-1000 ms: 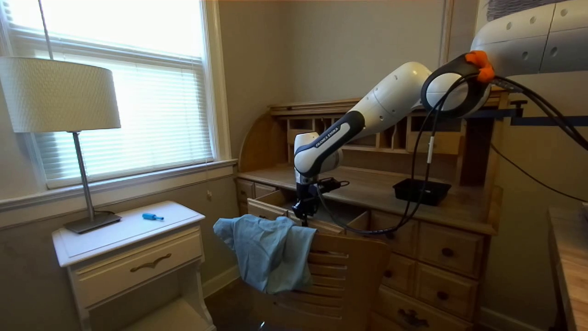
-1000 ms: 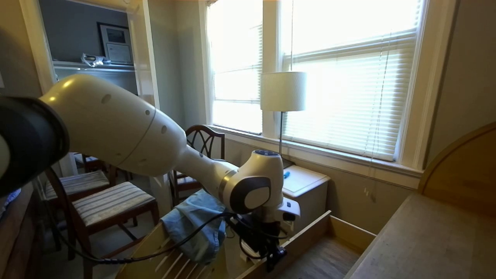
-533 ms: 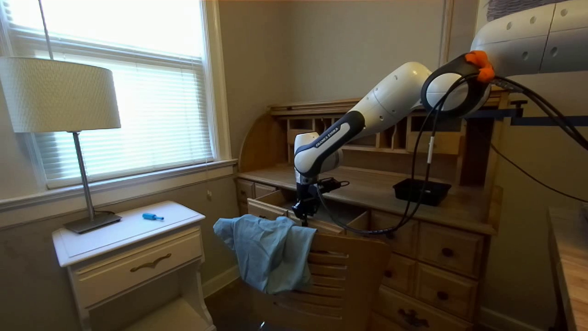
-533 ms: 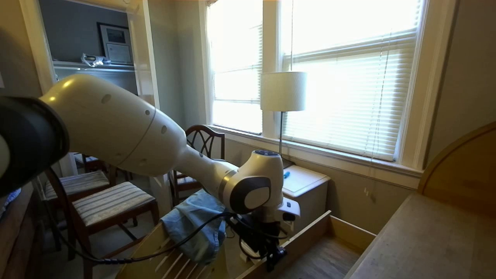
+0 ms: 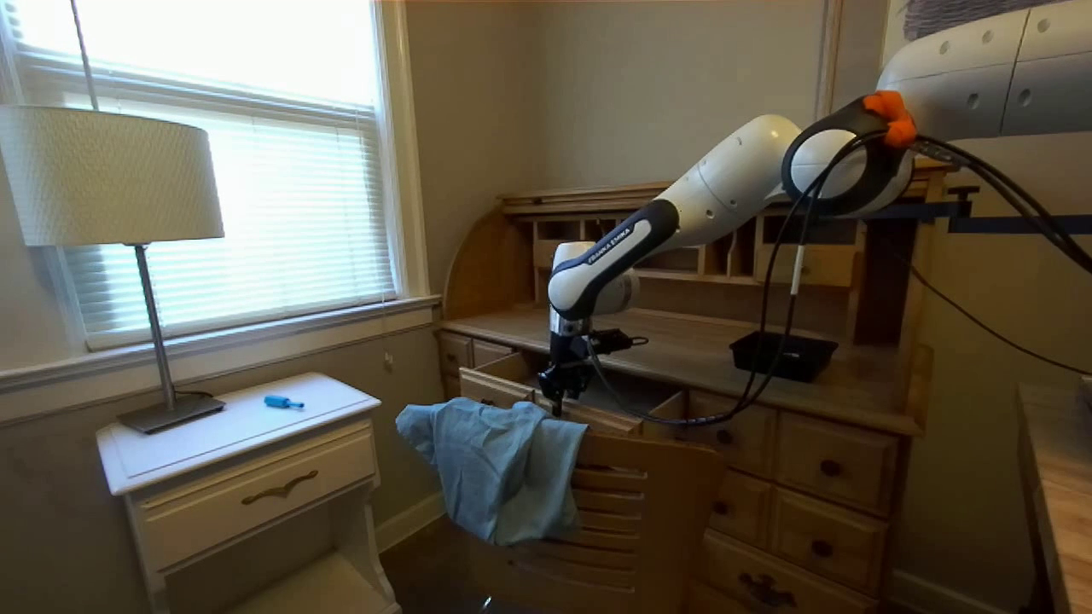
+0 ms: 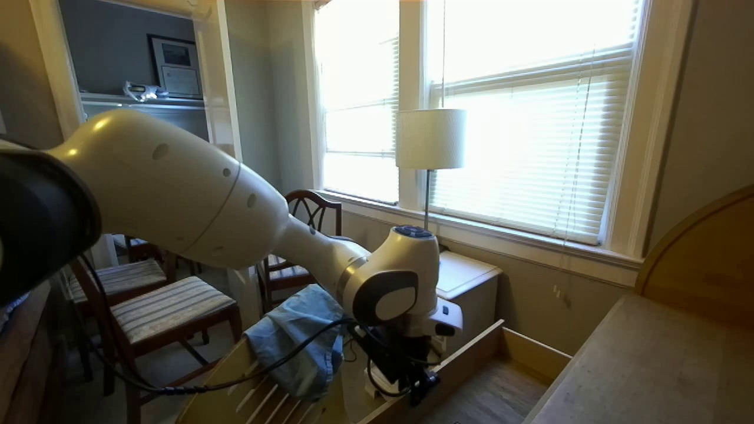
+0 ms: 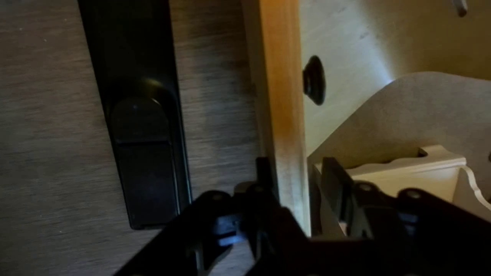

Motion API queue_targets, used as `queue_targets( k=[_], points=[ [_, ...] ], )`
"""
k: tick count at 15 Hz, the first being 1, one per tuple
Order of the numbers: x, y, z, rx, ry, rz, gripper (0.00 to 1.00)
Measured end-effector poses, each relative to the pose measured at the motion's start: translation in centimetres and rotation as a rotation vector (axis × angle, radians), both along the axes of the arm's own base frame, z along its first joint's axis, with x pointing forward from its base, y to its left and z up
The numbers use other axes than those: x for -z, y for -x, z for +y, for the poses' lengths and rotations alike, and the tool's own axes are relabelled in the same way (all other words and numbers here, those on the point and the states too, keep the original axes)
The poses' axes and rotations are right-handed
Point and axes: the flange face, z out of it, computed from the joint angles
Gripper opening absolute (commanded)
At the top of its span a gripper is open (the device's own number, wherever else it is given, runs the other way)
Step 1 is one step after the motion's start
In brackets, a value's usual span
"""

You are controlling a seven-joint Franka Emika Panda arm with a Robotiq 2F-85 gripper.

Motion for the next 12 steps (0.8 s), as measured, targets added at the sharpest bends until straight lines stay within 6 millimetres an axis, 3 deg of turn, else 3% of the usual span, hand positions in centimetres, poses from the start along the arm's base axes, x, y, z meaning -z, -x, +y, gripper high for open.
queue_targets(
  k=[3, 4, 5, 7, 9, 12],
  points=[
    [-2.2, -1.3, 0.2, -0.029, -0.058, -0.09, 0.93],
    [-2.9, -1.7, 0.4, -0.058, -0.063, -0.11, 0.98],
    [-3.8, -2.2, 1.1, -0.096, -0.071, -0.136, 0.97],
    [-6.3, -3.2, 3.3, -0.165, -0.09, -0.189, 0.67],
    [-8.3, -3.9, 5.5, -0.22, -0.106, -0.23, 0.6],
    [-9.5, -4.3, 7.5, -0.27, -0.134, -0.254, 0.36]
  ],
)
